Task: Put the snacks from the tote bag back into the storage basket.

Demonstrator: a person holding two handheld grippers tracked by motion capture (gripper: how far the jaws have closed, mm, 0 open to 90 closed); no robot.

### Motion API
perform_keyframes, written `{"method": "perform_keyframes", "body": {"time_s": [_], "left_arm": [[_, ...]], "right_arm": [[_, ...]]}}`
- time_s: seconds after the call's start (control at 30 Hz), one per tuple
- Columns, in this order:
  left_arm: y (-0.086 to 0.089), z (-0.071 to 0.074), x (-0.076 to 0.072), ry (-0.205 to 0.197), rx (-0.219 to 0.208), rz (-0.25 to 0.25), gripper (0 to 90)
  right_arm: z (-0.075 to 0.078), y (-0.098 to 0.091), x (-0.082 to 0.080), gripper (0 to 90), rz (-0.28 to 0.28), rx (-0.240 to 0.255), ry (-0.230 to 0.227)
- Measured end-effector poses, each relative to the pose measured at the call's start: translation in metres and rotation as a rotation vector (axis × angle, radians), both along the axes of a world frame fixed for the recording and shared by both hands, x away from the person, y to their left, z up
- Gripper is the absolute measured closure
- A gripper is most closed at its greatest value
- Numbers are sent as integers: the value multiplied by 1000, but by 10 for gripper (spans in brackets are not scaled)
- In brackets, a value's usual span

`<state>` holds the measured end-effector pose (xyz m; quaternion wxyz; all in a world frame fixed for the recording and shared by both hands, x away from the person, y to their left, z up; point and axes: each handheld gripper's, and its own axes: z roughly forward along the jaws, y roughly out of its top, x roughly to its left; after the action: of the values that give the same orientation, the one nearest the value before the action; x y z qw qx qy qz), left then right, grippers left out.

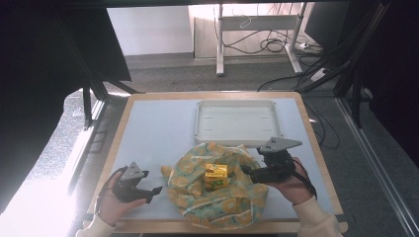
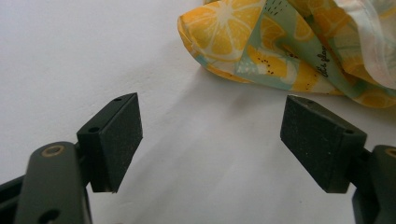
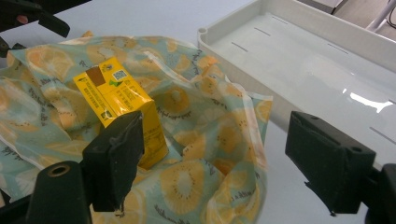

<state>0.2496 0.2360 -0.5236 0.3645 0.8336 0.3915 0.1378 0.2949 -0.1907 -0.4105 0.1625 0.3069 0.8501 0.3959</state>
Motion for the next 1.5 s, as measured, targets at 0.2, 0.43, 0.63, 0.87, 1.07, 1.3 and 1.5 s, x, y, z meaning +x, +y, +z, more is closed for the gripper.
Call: {"method": "perform_keyframes", "body": {"time_s": [0.2,0.43,0.63,0.87,1.07,1.3,1.5], "left_arm": [[0,0,0,2,-1,-4,208],[1,0,1,6,-7,-5,207],[1,0,1,5,-4,-7,207],[1,-1,1,8,-6,-5,206],[2,-1,1,9,-7,-5,206],[2,-1,1,8,-4,-7,206],[2,-1,1,9,-1,-9,206]], "right_arm": [[2,11,2,208,27,-20,7],[3,24,7,222,59,-46,15],[4,35,11,231,87,-48,29],[2,45,14,244,113,-61,32],[1,55,17,250,136,-70,42],[-1,66,19,267,156,-75,41],[1,71,20,270,168,-79,43]]}}
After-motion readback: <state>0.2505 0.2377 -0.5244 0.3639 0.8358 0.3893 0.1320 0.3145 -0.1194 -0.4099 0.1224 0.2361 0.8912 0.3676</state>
